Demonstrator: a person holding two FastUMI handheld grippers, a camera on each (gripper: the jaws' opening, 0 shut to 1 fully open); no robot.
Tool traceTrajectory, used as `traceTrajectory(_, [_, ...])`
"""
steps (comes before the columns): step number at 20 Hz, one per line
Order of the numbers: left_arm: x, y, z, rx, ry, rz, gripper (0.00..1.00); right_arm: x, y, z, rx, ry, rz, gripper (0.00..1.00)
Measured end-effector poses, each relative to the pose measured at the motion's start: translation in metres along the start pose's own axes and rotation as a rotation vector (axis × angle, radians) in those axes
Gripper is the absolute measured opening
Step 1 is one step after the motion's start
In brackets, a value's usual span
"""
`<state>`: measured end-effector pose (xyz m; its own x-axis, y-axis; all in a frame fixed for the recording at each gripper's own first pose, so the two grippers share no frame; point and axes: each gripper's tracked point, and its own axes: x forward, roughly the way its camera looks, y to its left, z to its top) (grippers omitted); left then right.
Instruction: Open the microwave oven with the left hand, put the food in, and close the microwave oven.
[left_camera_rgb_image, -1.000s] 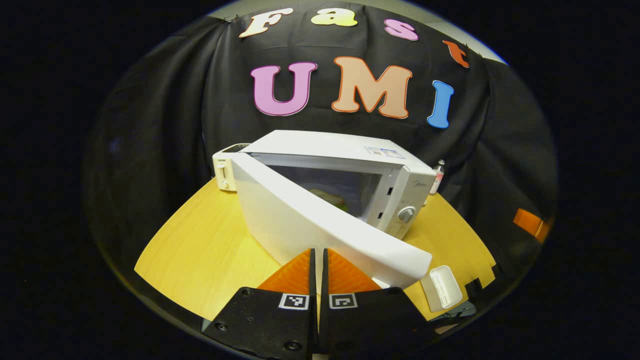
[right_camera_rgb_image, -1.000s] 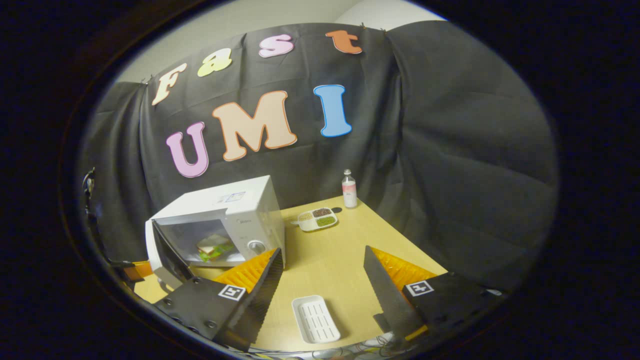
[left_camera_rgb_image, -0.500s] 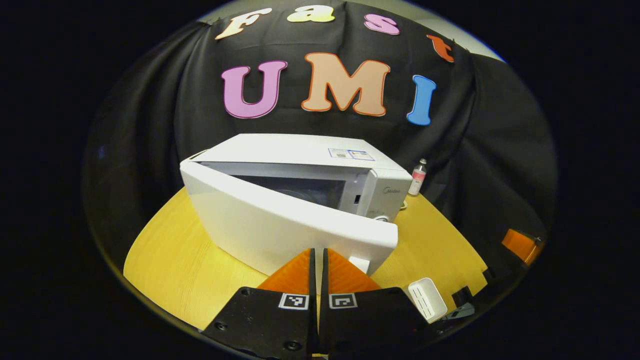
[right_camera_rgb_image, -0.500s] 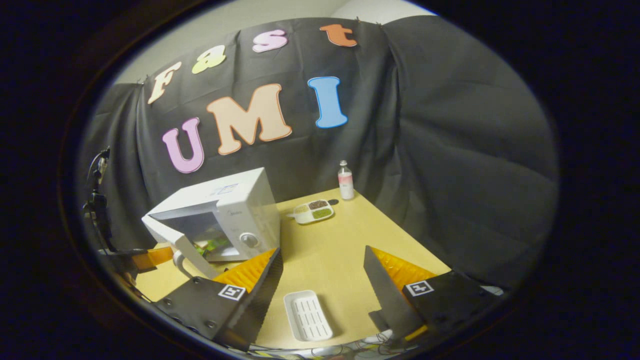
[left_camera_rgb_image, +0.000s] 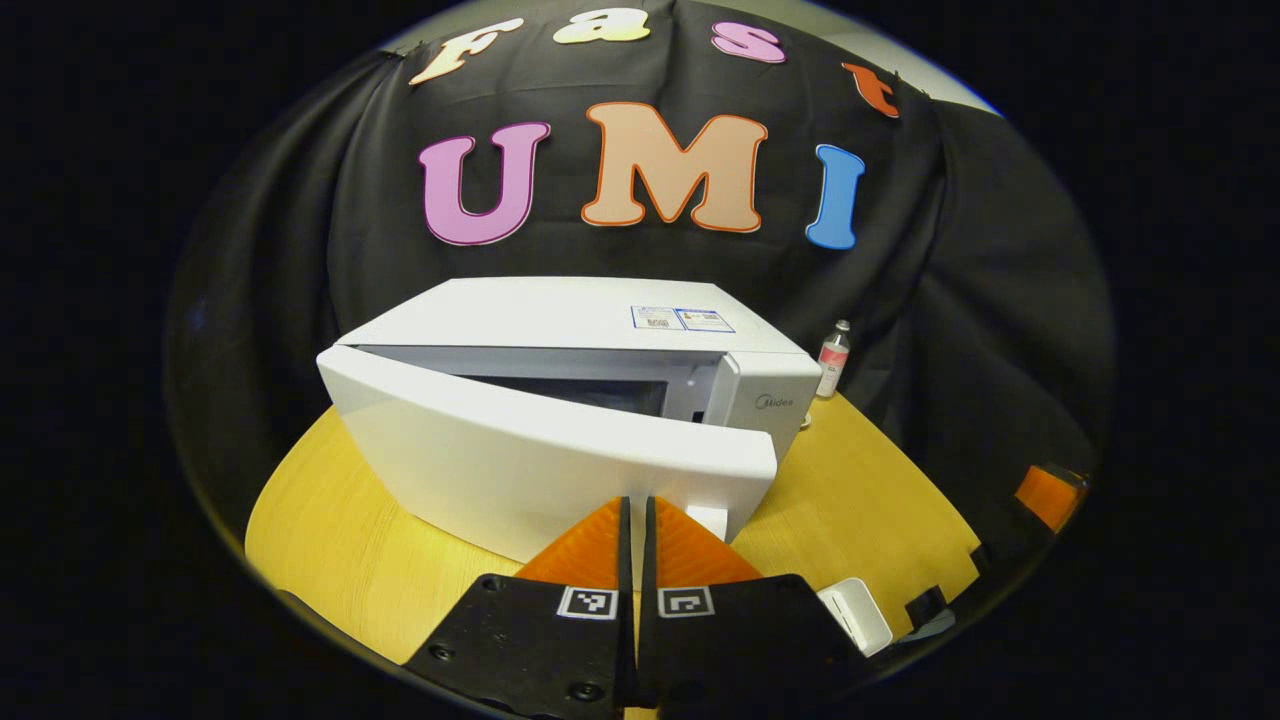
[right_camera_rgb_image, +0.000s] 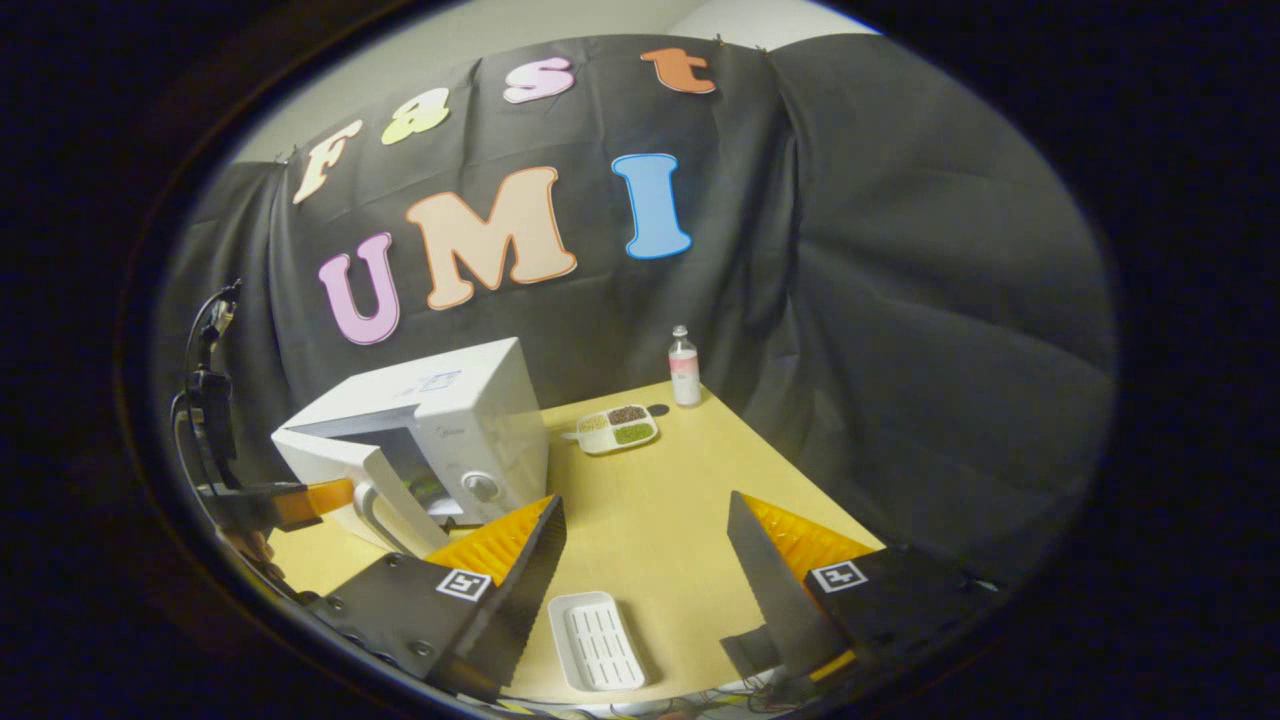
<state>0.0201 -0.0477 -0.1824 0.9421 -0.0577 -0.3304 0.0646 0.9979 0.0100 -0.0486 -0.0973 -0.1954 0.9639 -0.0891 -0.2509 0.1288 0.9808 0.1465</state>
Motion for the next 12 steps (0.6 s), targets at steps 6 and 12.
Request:
traceTrajectory(6, [0.020, -0.002, 0.006, -0.025, -0.001, 0.004, 0.00, 0.008, -0.011, 0.006, -0.009, -0.009, -0.029, 0.92])
traceTrajectory(12, [0.042, -0.005, 0.008, -0.049, 0.000, 0.008, 0.00, 0.016, -0.010, 0.005, -0.029, 0.001, -0.023, 0.92])
